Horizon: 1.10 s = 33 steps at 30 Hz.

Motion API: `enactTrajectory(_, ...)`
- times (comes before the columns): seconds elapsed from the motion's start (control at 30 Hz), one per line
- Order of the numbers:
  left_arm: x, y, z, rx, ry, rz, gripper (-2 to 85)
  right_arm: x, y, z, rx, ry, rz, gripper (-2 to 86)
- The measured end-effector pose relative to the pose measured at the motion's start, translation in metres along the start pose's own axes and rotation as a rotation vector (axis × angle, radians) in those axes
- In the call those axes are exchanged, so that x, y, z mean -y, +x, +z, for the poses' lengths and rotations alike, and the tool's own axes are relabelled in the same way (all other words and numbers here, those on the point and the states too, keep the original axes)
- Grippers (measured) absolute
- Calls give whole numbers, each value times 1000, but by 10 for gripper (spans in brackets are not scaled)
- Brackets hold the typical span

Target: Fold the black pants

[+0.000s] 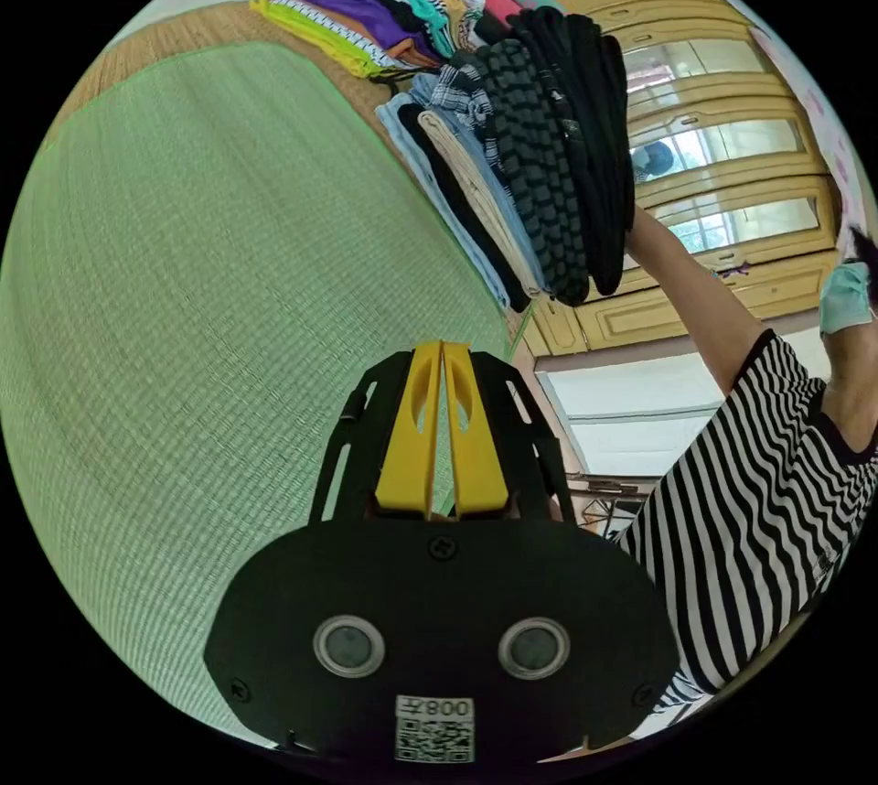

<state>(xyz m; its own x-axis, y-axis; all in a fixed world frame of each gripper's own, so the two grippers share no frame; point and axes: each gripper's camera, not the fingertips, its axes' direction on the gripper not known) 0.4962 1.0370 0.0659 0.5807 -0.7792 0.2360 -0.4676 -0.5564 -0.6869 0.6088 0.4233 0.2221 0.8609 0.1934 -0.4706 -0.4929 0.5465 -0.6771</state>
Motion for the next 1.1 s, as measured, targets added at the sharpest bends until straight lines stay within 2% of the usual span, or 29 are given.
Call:
enactTrajectory(0.13, -8, 3, -9, -22, 2, 10, 1, -19, 14, -4, 79, 36, 59, 18)
enactTrajectory(0.33, -31, 24, -35, 12, -29, 82, 1, -77, 53, -40, 185, 252, 223, 4)
enactTrajectory(0.5, -67, 33, -68, -40, 19, 30, 1, -156, 110, -72, 427, 471, 415, 1)
enactTrajectory(0.67, -103, 48, -101, -88, 75, -1, 1, -220, 137, -103, 589, 646, 476, 0)
enactTrajectory(0.93, -168, 101, -160, -117, 148, 64, 2, -310, 166, -215, 756, 976, 441, -1)
enactTrajectory(1.1, -227, 147, -207, -160, 229, 124, 5, -351, 135, -320, 854, 1174, 240, -1)
